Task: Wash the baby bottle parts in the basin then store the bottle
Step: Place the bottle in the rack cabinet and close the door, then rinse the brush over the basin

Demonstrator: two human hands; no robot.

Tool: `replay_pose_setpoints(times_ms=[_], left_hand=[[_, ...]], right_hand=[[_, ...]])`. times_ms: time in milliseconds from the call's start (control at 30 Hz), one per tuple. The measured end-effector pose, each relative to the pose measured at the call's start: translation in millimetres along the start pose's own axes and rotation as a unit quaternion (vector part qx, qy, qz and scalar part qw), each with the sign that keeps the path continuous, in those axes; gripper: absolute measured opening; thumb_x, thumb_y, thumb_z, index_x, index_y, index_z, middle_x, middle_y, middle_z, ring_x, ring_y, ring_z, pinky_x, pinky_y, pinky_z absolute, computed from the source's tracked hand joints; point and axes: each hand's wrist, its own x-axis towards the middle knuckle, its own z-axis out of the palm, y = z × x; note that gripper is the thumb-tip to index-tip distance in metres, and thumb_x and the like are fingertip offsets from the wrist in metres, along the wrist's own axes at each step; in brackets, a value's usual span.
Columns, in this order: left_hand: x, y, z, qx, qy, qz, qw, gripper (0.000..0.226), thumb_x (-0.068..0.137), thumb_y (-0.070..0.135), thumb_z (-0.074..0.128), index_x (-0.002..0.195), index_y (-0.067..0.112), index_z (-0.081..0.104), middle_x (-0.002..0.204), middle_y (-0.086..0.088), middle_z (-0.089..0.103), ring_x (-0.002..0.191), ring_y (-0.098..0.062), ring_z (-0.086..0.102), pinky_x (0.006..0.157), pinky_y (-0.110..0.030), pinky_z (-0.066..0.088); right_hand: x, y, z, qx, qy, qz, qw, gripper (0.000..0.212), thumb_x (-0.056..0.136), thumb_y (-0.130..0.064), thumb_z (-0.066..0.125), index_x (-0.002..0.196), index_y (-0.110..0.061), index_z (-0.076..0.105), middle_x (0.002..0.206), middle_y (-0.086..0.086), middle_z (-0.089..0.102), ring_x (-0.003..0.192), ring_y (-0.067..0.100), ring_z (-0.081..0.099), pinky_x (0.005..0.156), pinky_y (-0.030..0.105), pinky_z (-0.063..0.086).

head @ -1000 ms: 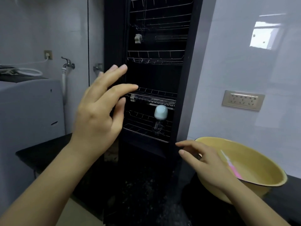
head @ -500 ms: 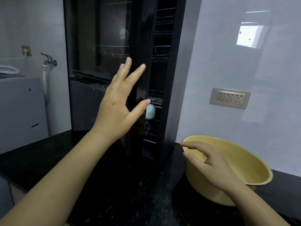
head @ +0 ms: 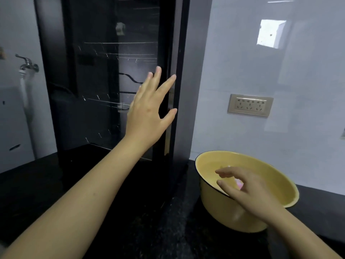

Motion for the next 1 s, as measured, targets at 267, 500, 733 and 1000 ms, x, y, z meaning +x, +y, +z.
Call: replay_pose_setpoints(times_ms=[267, 500, 733, 1000], left_hand=[[13, -6, 31, 0.006, -0.009, -0.005, 1.0, 0.067, 0.088, 0.025, 0.059, 0.146, 0.033, 0.027, 0.159, 0.005, 0.01, 0.146, -0.012, 0.005, 0.116, -0.041, 0.014], [4, -5, 36, 0.054, 0.023, 0.046, 0.997, 0.069, 0.085, 0.025, 0.062, 0.146, 0.026, 0.031, 0.157, -0.003, 0.019, 0.145, -0.02, 0.013, 0.115, -0.036, 0.007], [-26, 26, 74, 0.038, 0.02, 0.186, 0.982, 0.046, 0.079, 0.024, 0.061, 0.124, 0.014, 0.06, 0.132, -0.01, 0.056, 0.129, -0.024, 0.04, 0.11, -0.037, 0.024], [-62, 52, 139, -0.014, -0.269, 0.178, 0.946, 0.029, 0.074, 0.025, 0.063, 0.102, 0.022, 0.07, 0.105, 0.003, 0.067, 0.103, -0.02, 0.062, 0.09, -0.034, 0.049]], right_hand=[[3, 9, -3, 0.01, -0.002, 0.004, 1.0, 0.015, 0.081, -0.044, 0.06, 0.093, -0.054, 0.062, 0.094, -0.032, 0.065, 0.105, -0.008, 0.052, 0.077, 0.015, 0.04], [16, 24, -19, -0.063, -0.036, 0.015, 0.997, 0.022, 0.092, -0.029, 0.055, 0.093, -0.05, 0.061, 0.094, -0.03, 0.061, 0.084, -0.008, 0.057, 0.071, 0.008, 0.037], [38, 62, -36, -0.257, -0.227, 0.051, 0.938, 0.053, 0.088, -0.006, 0.049, 0.123, -0.045, 0.055, 0.119, -0.012, 0.053, 0.101, 0.009, 0.055, 0.086, 0.024, 0.044], [40, 78, -31, -0.246, -0.313, 0.022, 0.917, 0.037, 0.09, -0.029, 0.061, 0.124, -0.042, 0.057, 0.118, -0.005, 0.054, 0.106, 0.014, 0.053, 0.091, 0.026, 0.042]])
